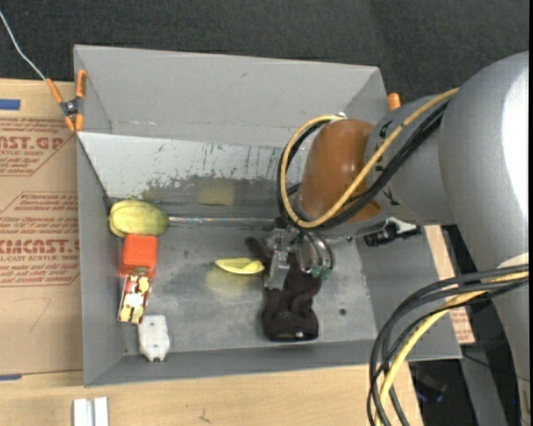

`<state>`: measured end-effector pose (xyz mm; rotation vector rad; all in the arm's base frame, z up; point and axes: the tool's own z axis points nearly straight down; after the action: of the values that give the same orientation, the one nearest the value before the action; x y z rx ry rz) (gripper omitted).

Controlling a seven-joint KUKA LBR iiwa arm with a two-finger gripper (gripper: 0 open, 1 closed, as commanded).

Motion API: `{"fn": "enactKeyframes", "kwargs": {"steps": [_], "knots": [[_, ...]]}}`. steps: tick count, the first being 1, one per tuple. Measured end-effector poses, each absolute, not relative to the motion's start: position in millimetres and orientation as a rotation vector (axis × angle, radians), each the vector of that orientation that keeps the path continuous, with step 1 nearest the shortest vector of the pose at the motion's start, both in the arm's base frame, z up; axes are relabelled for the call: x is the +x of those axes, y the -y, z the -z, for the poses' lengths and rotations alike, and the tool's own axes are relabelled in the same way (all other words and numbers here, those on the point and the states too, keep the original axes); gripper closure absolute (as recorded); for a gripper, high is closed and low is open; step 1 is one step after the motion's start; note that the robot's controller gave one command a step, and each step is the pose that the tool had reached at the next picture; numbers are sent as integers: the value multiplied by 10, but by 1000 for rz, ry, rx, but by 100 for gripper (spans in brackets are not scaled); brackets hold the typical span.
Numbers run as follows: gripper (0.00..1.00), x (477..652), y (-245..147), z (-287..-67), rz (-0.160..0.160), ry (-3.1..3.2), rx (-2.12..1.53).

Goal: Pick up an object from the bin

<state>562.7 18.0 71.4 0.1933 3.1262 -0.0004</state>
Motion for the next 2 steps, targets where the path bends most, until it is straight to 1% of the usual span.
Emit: {"fn": "enactKeyframes", "kwargs": {"steps": [1, 2], "knots": [[100, 5707, -288, -713, 2, -3125, 152], [100, 5707, -289, -713, 3, -3125, 151]]}}
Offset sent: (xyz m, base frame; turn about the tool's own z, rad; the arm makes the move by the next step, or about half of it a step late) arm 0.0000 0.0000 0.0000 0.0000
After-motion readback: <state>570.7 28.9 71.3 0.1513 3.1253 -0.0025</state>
